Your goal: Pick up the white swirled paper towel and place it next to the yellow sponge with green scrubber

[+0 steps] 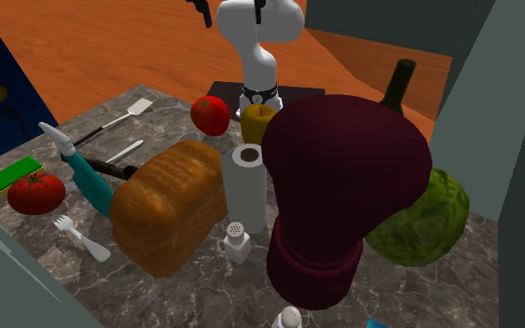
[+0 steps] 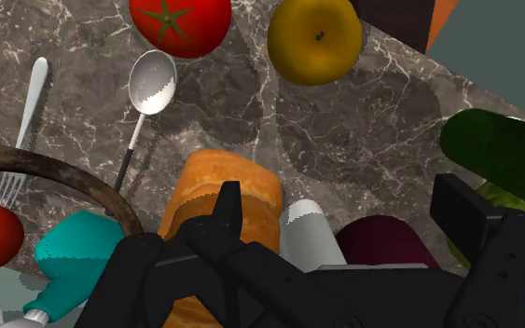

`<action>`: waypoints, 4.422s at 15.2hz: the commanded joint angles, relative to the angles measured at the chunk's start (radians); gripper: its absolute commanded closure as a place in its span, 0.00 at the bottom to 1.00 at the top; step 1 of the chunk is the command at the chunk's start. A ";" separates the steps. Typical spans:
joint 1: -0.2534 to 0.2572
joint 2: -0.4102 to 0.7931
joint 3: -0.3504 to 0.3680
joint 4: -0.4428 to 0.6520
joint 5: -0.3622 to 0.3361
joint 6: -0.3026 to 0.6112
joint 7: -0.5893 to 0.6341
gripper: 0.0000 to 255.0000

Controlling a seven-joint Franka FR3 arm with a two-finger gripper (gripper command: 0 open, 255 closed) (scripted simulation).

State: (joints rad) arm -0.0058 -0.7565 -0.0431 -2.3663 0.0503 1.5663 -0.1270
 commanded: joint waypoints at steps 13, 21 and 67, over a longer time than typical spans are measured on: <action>0.117 0.363 -0.007 0.041 -0.051 0.392 -0.307 0.00; 0.177 0.610 0.015 0.144 -0.071 0.587 -0.477 0.00; 0.176 0.575 0.016 0.292 -0.070 0.405 -0.480 1.00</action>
State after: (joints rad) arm 0.1699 -0.1779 -0.0285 -2.0869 -0.0196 1.9876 -0.6087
